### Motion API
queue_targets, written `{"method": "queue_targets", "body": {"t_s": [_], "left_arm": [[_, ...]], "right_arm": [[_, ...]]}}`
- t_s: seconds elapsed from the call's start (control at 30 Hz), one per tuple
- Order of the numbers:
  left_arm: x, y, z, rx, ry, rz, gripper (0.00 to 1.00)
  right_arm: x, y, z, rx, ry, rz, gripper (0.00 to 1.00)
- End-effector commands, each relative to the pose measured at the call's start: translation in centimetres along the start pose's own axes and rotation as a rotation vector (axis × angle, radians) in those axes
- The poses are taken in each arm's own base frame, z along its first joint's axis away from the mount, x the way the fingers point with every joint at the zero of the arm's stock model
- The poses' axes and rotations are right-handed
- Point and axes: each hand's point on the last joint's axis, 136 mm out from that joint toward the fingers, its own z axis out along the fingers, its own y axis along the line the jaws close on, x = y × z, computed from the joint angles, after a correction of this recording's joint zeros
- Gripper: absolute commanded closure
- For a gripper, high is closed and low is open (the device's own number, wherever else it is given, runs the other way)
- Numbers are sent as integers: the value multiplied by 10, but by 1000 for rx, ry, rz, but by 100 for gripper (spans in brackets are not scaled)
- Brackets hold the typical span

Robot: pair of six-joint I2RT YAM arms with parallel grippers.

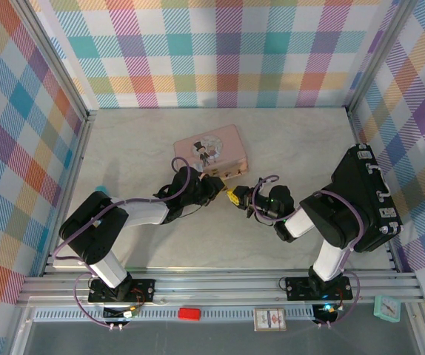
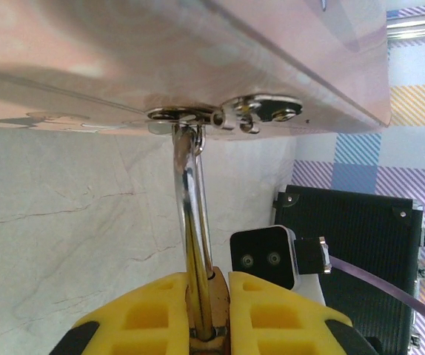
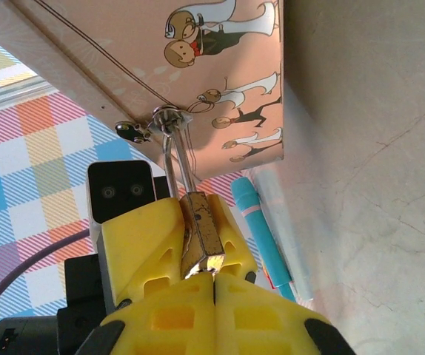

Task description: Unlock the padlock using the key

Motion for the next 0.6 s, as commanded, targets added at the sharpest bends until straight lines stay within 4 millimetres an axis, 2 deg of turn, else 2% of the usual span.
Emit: {"method": "queue_targets", "body": {"t_s": [0.0, 0.1, 0.4, 0.57], "left_arm": [[18, -74, -13, 198, 63, 88, 100], [15, -69, -14, 154, 47, 97, 100], [6, -65, -20, 59, 8, 153, 100], [7, -58, -15, 53, 13, 127, 100]], "right_arm": [[-3, 6, 4, 6, -7, -34, 100], [-2, 3, 2, 29, -12, -43, 99], [0, -15, -7, 115, -11, -61, 73], [3, -18, -15, 155, -16, -112, 70]]}}
